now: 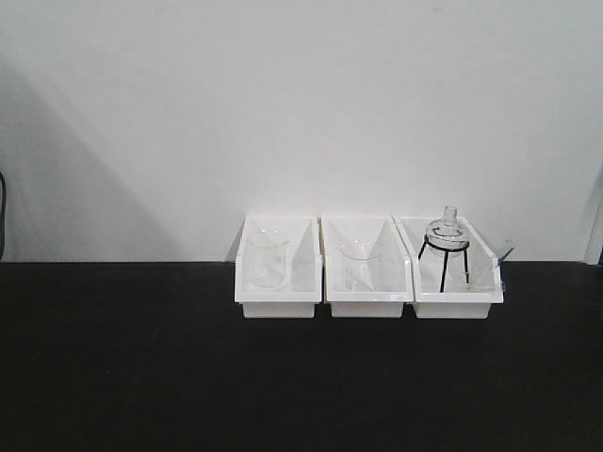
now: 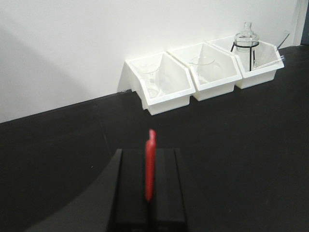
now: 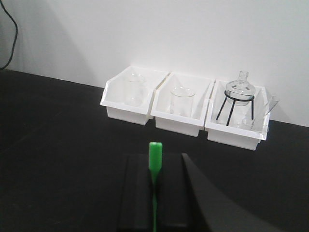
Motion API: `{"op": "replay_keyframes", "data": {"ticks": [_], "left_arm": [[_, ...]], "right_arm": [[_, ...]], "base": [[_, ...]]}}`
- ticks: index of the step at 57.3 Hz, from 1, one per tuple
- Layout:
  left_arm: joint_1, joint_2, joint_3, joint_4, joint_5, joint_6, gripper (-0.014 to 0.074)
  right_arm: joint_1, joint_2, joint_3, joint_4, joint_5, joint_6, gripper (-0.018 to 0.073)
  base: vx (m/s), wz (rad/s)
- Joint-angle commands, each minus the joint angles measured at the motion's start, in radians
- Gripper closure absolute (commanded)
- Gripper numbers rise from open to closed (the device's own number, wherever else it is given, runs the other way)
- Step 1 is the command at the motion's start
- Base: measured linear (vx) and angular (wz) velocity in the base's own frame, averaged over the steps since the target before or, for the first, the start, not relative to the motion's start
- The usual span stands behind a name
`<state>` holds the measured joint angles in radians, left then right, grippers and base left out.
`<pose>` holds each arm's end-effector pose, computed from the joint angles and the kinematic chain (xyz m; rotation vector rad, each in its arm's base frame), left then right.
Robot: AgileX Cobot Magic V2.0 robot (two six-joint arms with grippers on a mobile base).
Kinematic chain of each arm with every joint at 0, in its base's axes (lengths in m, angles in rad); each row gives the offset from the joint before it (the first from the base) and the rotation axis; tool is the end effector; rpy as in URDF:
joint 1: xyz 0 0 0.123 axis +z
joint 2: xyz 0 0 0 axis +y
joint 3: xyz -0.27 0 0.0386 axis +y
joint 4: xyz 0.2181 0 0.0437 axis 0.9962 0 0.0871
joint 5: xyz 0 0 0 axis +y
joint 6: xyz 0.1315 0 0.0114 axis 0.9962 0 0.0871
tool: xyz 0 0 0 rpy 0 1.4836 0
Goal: Sort red and green spoons into left cabinet
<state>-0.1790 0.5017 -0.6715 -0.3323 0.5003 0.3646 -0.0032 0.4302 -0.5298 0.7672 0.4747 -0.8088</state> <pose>0.1111 -0.0411 0.3381 0.3348 1.7618 -0.2184 0.1069 0.0416 0.3149 -0.3191 1.7043 0.2045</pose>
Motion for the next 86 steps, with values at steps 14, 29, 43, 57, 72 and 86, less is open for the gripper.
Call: {"op": "replay_keyframes", "data": {"ticks": [14,29,43,57,72,86], "left_arm": [[0.000,0.006,-0.029,-0.021,-0.075,-0.001,0.0600],[0.000,0.006,-0.029,-0.021,-0.075,-0.001,0.0600],[0.000,0.006,-0.029,-0.021,-0.075,-0.001,0.0600],[0.000,0.006,-0.029,-0.021,-0.075,-0.001,0.0600],[0.000,0.006,-0.029,-0.021,-0.075,-0.001,0.0600],[0.000,0.006,-0.029,-0.021,-0.075,-0.001,0.0600]], "right_arm": [[0.001,0.006,-0.028,0.028,-0.057,-0.001,0.0562],[0.001,0.006,-0.028,0.028,-0.057,-0.001,0.0562],[0.001,0.006,-0.028,0.028,-0.057,-0.001,0.0562],[0.001,0.006,-0.028,0.028,-0.057,-0.001,0.0562],[0.001,0.006,-0.028,0.028,-0.057,-0.001,0.0562],[0.001,0.006,-0.028,0.028,-0.057,-0.001,0.0562]], "base": [[-0.14,0.23],[-0.14,0.31],[-0.10,0.39],[-0.10,0.40],[-0.10,0.39],[-0.11,0.43]]}}
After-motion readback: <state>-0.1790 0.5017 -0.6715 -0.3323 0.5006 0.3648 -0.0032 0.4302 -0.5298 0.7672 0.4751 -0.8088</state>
